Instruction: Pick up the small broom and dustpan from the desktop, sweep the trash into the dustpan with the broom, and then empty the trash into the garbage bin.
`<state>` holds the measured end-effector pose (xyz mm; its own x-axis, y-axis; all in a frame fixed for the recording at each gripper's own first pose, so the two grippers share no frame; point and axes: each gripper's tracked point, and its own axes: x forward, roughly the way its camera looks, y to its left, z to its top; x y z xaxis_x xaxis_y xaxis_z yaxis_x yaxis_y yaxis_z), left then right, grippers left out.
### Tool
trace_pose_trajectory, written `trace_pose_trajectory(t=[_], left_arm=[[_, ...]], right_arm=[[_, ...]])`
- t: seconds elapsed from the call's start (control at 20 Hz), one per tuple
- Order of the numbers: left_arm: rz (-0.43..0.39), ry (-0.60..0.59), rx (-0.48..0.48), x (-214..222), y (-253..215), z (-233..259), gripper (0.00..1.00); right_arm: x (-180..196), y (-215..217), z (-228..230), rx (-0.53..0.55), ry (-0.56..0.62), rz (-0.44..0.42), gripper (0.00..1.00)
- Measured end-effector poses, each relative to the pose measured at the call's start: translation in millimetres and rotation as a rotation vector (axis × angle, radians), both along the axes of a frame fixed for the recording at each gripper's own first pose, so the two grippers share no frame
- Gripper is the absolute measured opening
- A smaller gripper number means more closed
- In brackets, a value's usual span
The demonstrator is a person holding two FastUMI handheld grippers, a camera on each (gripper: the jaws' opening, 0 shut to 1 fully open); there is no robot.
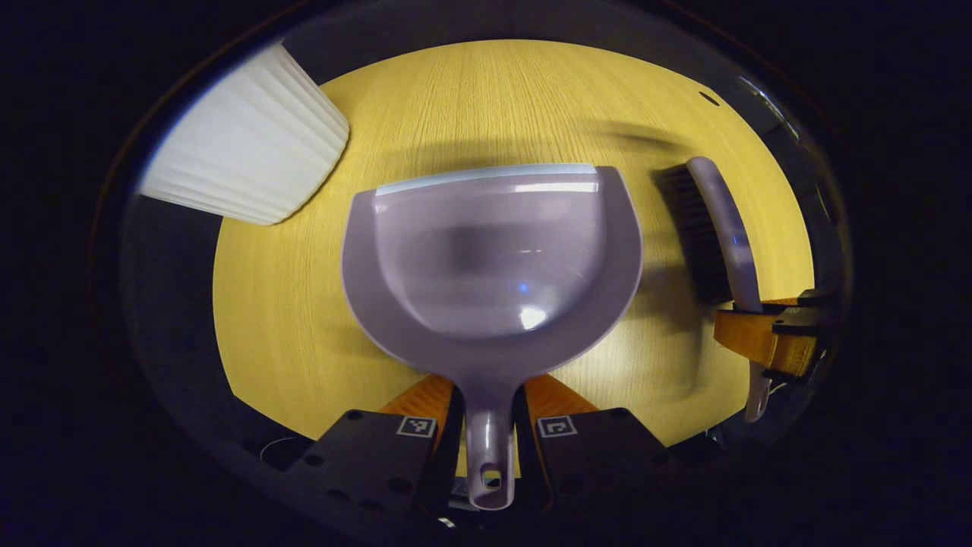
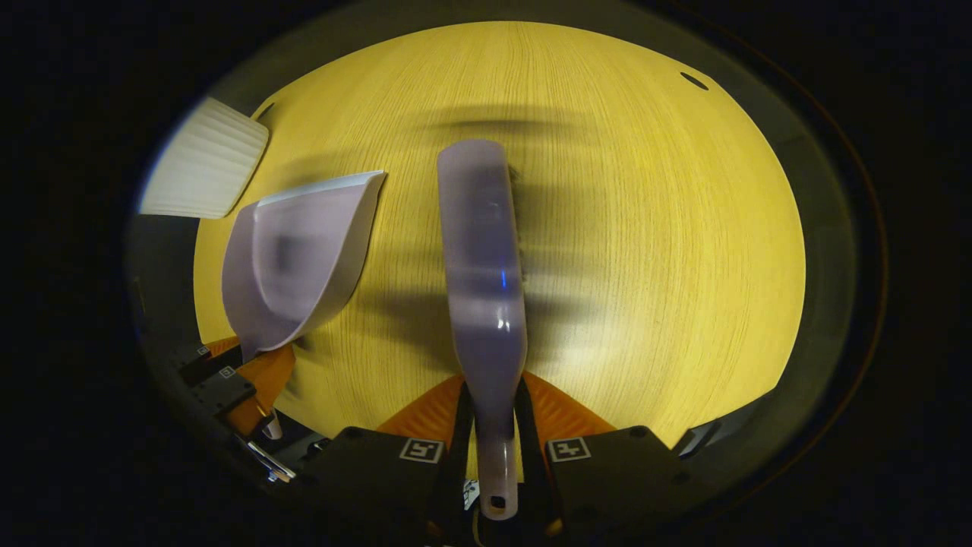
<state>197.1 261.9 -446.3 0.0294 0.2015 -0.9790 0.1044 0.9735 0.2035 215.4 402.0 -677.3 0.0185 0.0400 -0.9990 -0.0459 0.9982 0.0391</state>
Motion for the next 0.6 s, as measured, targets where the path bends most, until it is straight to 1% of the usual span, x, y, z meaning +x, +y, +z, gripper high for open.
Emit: trace_pose_trajectory(t=[0.1,0.15,0.2,0.25,0.3,0.35,0.4,0.45,0.5,0.55,0.6], left_arm=[[-0.013,-0.004,-0.001,0,-3,9,0.35],[-0.024,-0.01,-0.004,-2,-4,12,0.36],[-0.036,-0.014,-0.003,-1,-5,16,0.36],[-0.045,-0.025,-0.001,0,-6,22,0.38],[-0.053,-0.033,0.002,-1,-5,26,0.37],[-0.061,-0.043,0.002,-3,-6,31,0.39],[-0.072,-0.053,0.009,-4,-5,36,0.39],[-0.085,-0.07,0.015,-4,-4,44,0.39],[-0.098,-0.086,0.027,-3,-4,52,0.41],[-0.111,-0.1,0.039,-4,-2,60,0.42],[-0.123,-0.116,0.046,-5,-2,67,0.41]], right_arm=[[-1,3,6,0.01,-0.006,0.0,0.43],[-3,3,8,0.015,-0.009,0.004,0.41],[-4,2,11,0.015,-0.014,0.009,0.53],[-3,2,15,0.017,-0.024,0.017,0.46],[-4,2,19,0.014,-0.036,0.017,0.53],[-6,3,23,0.017,-0.05,0.016,0.53],[-7,4,27,0.023,-0.055,0.017,0.59],[-7,5,33,0.03,-0.064,0.021,0.69],[-7,5,38,0.035,-0.075,0.027,0.64],[-6,5,43,0.036,-0.087,0.034,0.71],[-6,7,47,0.041,-0.096,0.04,0.81]])
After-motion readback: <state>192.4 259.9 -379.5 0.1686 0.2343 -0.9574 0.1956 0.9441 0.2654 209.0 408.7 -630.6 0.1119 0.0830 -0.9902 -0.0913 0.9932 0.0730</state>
